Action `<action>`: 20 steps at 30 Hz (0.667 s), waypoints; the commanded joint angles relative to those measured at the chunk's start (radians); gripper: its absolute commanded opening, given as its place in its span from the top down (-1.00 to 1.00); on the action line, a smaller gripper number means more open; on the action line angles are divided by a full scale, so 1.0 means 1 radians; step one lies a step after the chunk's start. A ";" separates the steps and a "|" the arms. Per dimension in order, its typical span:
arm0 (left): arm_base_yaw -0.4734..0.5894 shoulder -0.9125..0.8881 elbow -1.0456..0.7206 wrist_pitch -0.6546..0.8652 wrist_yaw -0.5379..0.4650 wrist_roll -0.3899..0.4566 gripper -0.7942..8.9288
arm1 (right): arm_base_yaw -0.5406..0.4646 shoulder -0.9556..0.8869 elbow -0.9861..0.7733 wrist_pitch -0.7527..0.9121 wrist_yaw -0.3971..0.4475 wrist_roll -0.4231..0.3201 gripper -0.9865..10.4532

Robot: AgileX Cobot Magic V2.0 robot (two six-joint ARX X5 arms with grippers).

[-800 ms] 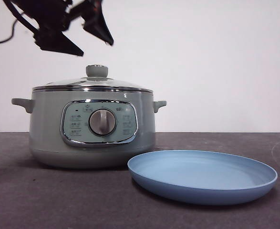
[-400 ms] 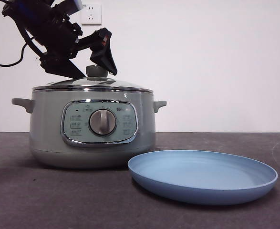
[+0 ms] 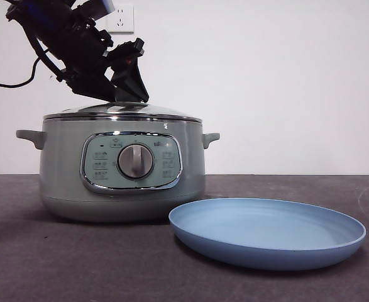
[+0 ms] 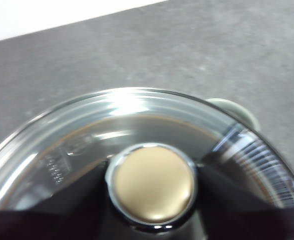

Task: Take the corn out from the steamer,put the corn on the plate,close the lid

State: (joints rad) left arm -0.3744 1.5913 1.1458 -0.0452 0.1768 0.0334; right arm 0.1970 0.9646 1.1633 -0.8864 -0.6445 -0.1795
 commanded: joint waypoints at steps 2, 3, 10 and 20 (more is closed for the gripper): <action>0.007 0.010 -0.004 -0.004 -0.008 -0.007 0.85 | 0.002 0.002 0.001 0.002 0.000 0.006 -0.22; 0.007 0.009 -0.004 -0.005 0.002 -0.006 0.85 | 0.002 0.002 0.001 0.002 0.000 0.006 -0.22; 0.007 -0.031 0.000 -0.008 0.019 -0.006 0.85 | 0.002 0.002 0.001 0.002 0.019 0.007 -0.22; 0.008 -0.154 0.004 -0.009 0.042 -0.006 0.85 | 0.003 0.018 0.001 0.004 0.049 0.007 -0.22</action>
State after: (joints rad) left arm -0.3687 1.4605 1.1450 -0.0986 0.2092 0.0322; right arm 0.1970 0.9749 1.1633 -0.8860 -0.5983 -0.1791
